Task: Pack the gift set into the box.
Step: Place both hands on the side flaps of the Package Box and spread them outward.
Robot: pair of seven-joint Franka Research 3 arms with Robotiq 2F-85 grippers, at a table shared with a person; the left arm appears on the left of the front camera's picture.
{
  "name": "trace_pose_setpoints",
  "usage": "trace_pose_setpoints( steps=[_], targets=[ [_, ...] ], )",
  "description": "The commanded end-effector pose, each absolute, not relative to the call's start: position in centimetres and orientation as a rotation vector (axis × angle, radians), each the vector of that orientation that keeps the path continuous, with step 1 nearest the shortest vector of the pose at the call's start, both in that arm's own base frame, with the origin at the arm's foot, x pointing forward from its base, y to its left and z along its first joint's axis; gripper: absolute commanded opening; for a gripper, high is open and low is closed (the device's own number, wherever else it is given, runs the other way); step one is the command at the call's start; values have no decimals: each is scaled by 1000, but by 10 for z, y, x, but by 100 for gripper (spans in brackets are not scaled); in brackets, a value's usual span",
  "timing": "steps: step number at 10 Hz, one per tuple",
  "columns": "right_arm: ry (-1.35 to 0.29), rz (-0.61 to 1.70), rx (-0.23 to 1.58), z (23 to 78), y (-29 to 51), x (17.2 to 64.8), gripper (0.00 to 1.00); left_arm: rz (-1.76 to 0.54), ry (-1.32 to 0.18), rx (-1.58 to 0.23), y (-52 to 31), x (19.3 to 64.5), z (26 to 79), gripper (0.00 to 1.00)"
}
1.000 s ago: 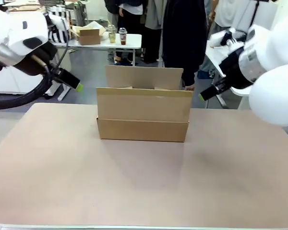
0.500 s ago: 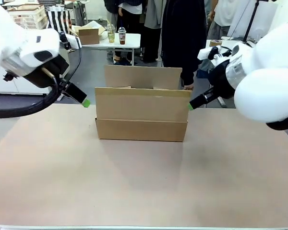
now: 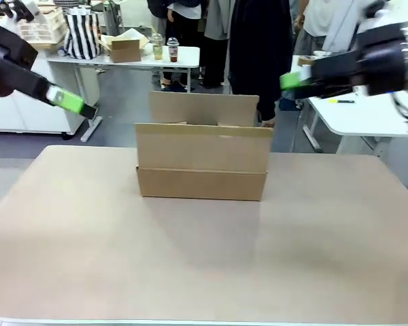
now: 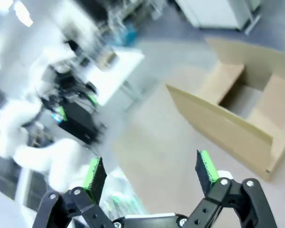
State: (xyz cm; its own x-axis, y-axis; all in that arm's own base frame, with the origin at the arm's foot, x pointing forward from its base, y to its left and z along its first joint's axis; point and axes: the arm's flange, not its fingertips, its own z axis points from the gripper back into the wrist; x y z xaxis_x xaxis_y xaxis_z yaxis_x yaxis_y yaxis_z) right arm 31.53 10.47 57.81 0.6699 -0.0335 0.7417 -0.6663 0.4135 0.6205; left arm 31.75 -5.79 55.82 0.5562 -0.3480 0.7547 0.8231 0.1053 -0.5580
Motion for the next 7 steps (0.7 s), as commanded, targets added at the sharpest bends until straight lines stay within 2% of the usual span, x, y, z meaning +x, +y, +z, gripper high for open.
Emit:
trace_pose_setpoints(
  steps=[1,2,3,4,7],
  targets=[
    [-853,224,1170,535,71,275,100,-691,-436,-1195,-39,327,554,100],
    [-878,152,1152,530,62,277,100,-626,-470,-1227,-32,327,552,100],
    [-790,349,1170,586,79,317,100,-576,-507,-1234,-29,329,549,100],
    [-790,349,1170,586,79,317,100,-716,-466,-1244,-23,326,549,100],
    [-790,349,1170,586,79,317,100,-716,-466,-1244,-23,326,549,100]
  ],
)
